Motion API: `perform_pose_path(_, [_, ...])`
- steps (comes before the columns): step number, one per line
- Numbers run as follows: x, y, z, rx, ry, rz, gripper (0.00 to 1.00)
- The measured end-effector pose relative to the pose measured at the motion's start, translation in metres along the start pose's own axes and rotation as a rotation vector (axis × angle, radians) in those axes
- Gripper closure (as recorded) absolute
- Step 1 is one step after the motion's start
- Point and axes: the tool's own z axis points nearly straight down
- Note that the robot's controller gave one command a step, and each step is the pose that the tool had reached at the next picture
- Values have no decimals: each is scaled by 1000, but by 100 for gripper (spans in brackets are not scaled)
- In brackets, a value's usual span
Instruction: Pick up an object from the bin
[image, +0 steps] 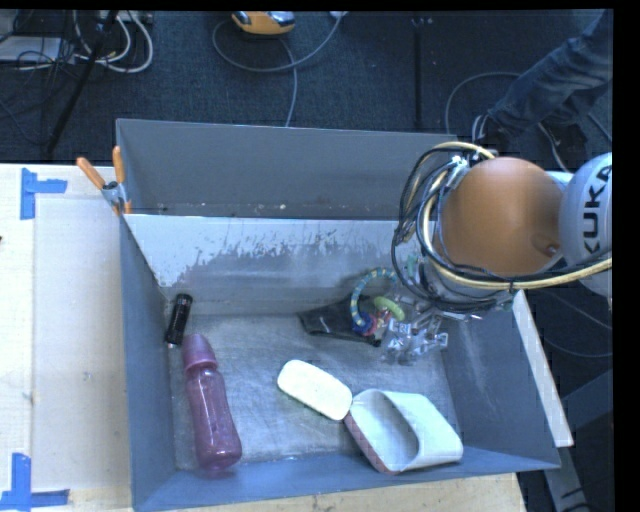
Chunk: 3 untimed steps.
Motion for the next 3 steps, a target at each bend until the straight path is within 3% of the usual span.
perform_pose_path(1, [-7, -25, -26, 21, -4, -9, 100])
perform_pose_path(2, [-11, 7, -5, 5, -1, -155, 100])
perform_pose_path(3, [-62, -22, -22, 10, -2, -261, 0])
